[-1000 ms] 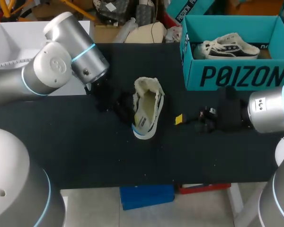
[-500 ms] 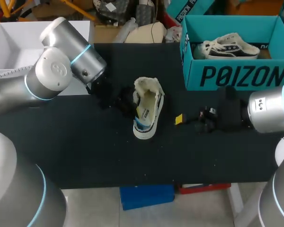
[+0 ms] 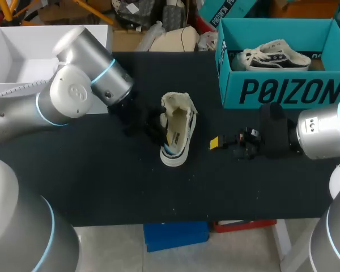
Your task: Take the shoe out of the shoebox, open the shoe tongue, remove and reinsert the insole, then place the shoe into the shoebox
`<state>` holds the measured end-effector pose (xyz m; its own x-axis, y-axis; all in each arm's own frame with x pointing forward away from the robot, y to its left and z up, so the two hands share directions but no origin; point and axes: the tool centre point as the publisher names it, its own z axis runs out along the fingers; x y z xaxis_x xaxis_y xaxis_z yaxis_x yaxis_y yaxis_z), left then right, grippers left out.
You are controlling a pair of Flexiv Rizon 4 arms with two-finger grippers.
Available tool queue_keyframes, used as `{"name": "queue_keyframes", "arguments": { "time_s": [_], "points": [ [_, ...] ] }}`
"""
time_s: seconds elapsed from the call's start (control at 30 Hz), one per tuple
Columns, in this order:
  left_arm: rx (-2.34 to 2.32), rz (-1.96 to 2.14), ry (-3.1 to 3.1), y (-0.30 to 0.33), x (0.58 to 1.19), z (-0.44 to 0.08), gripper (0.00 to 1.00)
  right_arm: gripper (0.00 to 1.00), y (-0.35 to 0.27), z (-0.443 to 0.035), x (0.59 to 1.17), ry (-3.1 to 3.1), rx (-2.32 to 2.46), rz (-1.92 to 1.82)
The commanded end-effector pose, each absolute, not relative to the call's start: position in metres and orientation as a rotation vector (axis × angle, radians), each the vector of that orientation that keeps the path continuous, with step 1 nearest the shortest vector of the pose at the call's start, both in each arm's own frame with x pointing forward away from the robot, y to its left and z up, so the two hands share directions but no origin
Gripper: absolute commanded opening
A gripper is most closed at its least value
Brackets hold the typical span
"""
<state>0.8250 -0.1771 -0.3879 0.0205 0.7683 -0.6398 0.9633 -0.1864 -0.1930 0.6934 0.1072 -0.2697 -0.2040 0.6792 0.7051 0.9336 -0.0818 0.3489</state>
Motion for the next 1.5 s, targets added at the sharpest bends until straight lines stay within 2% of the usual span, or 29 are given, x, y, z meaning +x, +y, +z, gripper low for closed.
{"name": "queue_keyframes", "arguments": {
  "time_s": [0.03, 0.1, 0.13, 0.23, 0.27, 0.33, 0.4, 0.43, 0.53, 0.57, 0.6, 0.67, 1.03, 1.5],
  "points": [
    [2.095, -0.868, 1.816, -0.184, 0.823, -0.388, 0.00, 1.00, 0.107, -0.269, 0.693, -1.889, -1.751, -1.169],
    [2.119, -0.854, 1.831, -0.185, 0.820, -0.389, 0.04, 1.00, 0.107, -0.269, 0.693, -1.889, -1.751, -1.169],
    [2.130, -0.853, 1.838, -0.185, 0.818, -0.389, 0.18, 1.00, 0.107, -0.269, 0.693, -1.889, -1.751, -1.169],
    [2.134, -0.854, 1.842, -0.181, 0.814, -0.379, 0.46, 1.00, 0.107, -0.269, 0.693, -1.889, -1.751, -1.169],
    [2.122, -0.873, 1.851, -0.178, 0.813, -0.372, 0.67, 1.00, 0.107, -0.269, 0.693, -1.889, -1.751, -1.169],
    [2.109, -0.876, 1.857, -0.172, 0.811, -0.355, 0.87, 1.00, 0.107, -0.269, 0.693, -1.889, -1.751, -1.169],
    [2.105, -0.851, 1.849, -0.167, 0.810, -0.338, 0.98, 1.00, 0.107, -0.269, 0.693, -1.889, -1.751, -1.169],
    [2.094, -0.856, 1.844, -0.165, 0.811, -0.330, 0.99, 1.00, 0.107, -0.269, 0.693, -1.889, -1.751, -1.169],
    [2.051, -0.842, 1.821, -0.165, 0.815, -0.316, 0.95, 1.00, 0.107, -0.269, 0.693, -1.889, -1.751, -1.169],
    [2.037, -0.812, 1.809, -0.166, 0.818, -0.314, 0.77, 1.00, 0.107, -0.269, 0.693, -1.889, -1.751, -1.169],
    [2.024, -0.766, 1.776, -0.170, 0.820, -0.314, 0.49, 1.00, 0.107, -0.269, 0.693, -1.889, -1.751, -1.169],
    [2.081, -0.645, 1.751, -0.175, 0.823, -0.319, 0.00, 1.00, 0.107, -0.269, 0.693, -1.889, -1.751, -1.169],
    [2.273, -0.403, 1.783, -0.176, 0.822, -0.364, 0.00, 1.00, 0.107, -0.269, 0.693, -1.889, -1.751, -1.169],
    [2.350, -0.323, 1.768, -0.184, 0.827, -0.387, 0.00, 1.00, 0.107, -0.269, 0.693, -1.889, -1.751, -1.169]
  ]
}}
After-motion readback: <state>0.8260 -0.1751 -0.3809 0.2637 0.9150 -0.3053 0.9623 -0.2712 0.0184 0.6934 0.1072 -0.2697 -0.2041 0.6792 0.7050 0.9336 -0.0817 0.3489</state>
